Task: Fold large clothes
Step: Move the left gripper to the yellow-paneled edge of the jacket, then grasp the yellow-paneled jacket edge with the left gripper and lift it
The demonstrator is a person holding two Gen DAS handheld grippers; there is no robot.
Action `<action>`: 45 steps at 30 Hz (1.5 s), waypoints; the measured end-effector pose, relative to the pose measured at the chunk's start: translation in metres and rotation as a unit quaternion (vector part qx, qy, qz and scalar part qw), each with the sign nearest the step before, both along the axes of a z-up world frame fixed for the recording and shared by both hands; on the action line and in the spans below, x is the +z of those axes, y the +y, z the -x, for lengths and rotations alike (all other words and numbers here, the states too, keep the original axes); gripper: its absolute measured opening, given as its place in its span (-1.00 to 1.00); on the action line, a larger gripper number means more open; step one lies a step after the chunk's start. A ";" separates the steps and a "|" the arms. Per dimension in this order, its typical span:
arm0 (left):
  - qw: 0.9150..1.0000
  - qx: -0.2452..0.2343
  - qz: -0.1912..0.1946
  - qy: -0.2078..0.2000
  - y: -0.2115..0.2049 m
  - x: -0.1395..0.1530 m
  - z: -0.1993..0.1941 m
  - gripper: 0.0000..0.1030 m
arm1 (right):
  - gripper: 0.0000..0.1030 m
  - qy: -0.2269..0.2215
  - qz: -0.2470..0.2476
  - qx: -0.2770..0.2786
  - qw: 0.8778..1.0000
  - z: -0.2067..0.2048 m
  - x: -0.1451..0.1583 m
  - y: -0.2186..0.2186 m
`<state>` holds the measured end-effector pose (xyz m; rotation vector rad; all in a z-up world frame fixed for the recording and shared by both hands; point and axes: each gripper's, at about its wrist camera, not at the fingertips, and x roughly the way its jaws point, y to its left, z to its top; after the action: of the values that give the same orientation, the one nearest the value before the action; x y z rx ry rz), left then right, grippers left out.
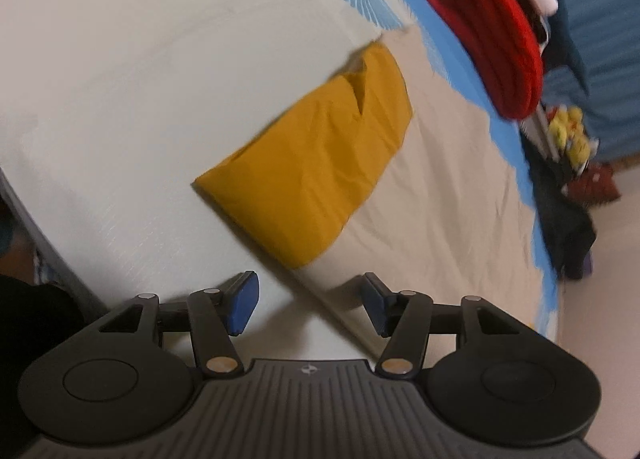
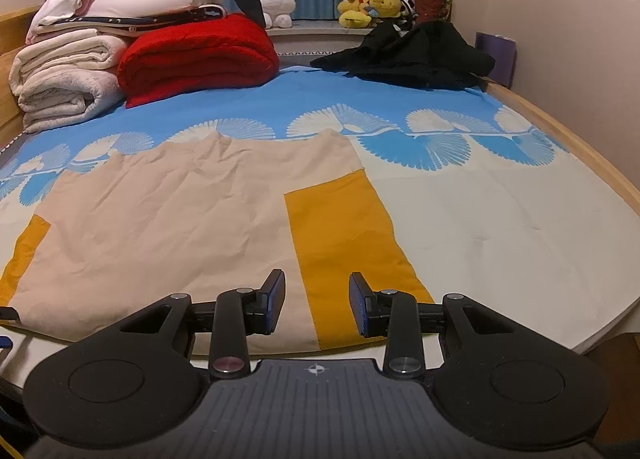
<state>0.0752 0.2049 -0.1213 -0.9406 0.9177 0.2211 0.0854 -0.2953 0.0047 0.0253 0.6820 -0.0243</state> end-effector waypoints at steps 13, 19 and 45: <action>0.995 0.087 0.020 -0.042 0.003 -0.012 -0.016 0.21 | -0.29 0.013 0.009 0.017 1.000 0.001 -0.011 0.015; 0.993 0.103 0.015 -0.050 -0.003 -0.012 -0.025 0.19 | -0.29 0.016 0.016 0.024 0.999 0.003 -0.013 0.018; 0.963 -0.122 -0.208 -0.121 0.015 0.114 0.023 -0.87 | -0.29 0.018 -0.151 0.216 0.964 -0.026 -0.008 0.153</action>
<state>0.0525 0.2203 -0.0073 -0.4483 0.7135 0.0796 0.1117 -0.1424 -0.0037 0.1694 0.7107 0.5016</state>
